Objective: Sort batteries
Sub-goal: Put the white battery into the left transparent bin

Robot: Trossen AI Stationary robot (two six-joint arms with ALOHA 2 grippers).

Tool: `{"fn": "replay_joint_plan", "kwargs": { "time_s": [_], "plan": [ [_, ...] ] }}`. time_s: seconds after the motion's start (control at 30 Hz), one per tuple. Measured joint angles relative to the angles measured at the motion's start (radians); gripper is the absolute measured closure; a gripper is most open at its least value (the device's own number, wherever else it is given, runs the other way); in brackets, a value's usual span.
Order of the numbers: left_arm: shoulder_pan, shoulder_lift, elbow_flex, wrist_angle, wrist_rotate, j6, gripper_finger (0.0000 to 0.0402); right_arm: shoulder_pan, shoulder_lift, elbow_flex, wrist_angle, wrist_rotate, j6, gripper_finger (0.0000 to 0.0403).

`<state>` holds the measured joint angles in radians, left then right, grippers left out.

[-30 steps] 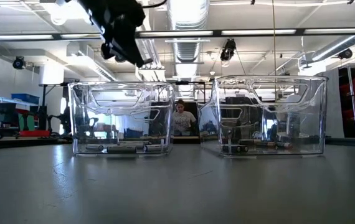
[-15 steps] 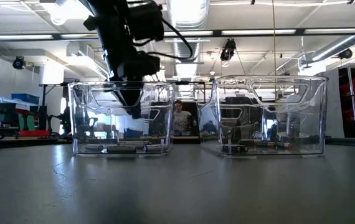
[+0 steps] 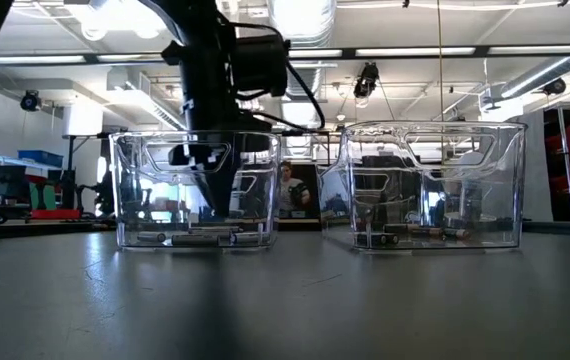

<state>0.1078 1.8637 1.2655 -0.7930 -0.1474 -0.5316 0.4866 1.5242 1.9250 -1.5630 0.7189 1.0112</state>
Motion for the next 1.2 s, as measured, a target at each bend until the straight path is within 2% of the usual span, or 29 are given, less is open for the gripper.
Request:
{"fn": "replay_joint_plan", "kwargs": {
  "time_s": [0.2, 0.7, 0.83, 1.03, 1.2],
  "plan": [
    [0.006, 0.056, 0.032, -0.058, 0.027, -0.082, 0.0388, 0.0, 0.0, 0.005, 0.002, -0.048, 0.016, 0.0184],
    [0.005, 0.08, 0.033, -0.082, 0.046, -0.107, 0.0385, 0.0, -0.004, 0.028, 0.005, -0.073, 0.052, 0.0184],
    [0.005, 0.08, 0.032, -0.083, 0.046, -0.107, 0.0366, 0.0, -0.004, 0.059, 0.006, -0.074, 0.061, 0.0184],
    [0.005, 0.073, 0.031, -0.09, 0.038, -0.087, 0.0316, 0.0, -0.004, 0.144, 0.009, -0.073, 0.001, 0.0184],
    [0.005, -0.015, 0.03, -0.141, 0.029, -0.085, 0.0281, -0.02, -0.004, 0.217, 0.043, -0.065, -0.091, 0.0184]
  ]
}}
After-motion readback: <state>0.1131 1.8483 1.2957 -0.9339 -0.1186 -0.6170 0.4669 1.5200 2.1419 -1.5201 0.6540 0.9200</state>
